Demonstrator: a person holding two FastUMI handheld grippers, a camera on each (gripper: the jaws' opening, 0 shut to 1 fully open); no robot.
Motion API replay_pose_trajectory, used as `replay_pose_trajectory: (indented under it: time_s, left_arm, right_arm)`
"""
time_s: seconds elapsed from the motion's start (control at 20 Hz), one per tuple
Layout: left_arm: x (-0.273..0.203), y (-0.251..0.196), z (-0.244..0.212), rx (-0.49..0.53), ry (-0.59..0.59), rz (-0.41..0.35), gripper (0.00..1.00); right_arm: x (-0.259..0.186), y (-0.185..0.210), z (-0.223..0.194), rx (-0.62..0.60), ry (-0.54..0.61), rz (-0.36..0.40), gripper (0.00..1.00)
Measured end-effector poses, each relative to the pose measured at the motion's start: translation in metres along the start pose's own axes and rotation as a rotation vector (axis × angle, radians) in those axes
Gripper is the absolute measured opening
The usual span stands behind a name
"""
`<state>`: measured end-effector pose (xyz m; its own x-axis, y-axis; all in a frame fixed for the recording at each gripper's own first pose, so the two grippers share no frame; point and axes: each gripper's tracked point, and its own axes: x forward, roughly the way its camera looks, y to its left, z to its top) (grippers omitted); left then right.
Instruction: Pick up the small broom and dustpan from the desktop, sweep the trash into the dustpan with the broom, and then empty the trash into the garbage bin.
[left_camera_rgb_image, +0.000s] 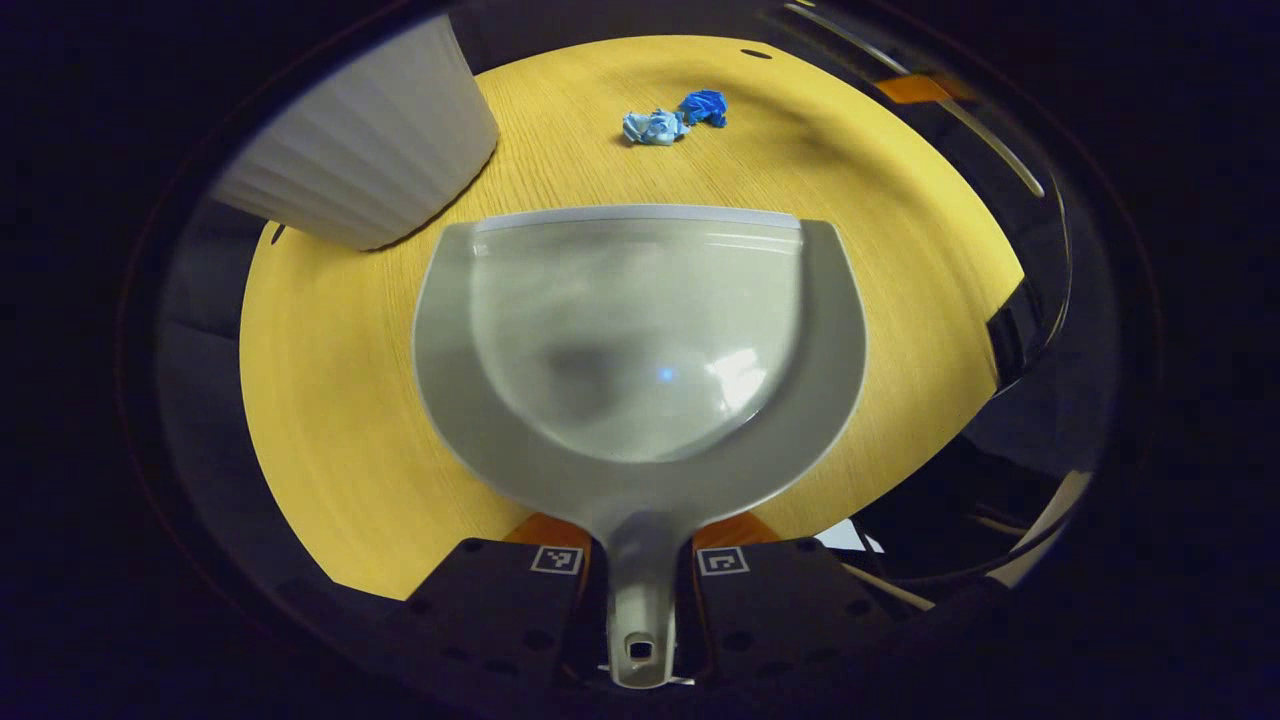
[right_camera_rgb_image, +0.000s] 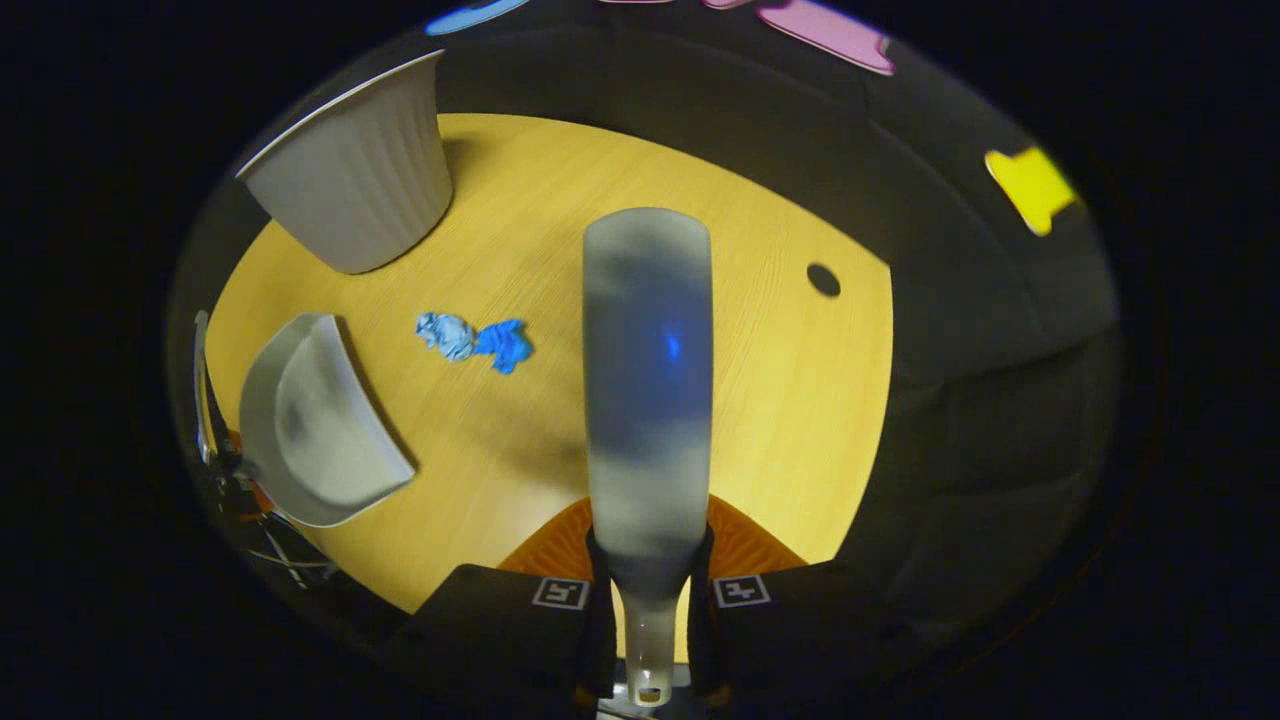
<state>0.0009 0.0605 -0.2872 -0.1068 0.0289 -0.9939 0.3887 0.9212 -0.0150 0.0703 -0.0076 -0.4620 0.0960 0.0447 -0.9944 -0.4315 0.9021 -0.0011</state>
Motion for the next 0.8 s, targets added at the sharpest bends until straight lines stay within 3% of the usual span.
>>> replay_pose_trajectory:
  time_s: [0.2,0.45,0.8]
  left_arm:
    - [0.007,0.007,-0.01,0.054,0.042,0.008,0.25]
    - [0.011,0.014,-0.003,0.101,0.053,-0.007,0.25]
    - [0.017,0.024,-0.003,0.155,0.071,0.01,0.25]
  right_arm:
    - [0.041,0.012,0.047,-0.112,0.034,0.057,0.3]
    - [0.095,0.042,0.039,-0.306,0.124,0.08,0.3]
    - [0.1,0.093,0.049,-0.398,0.165,0.194,0.3]
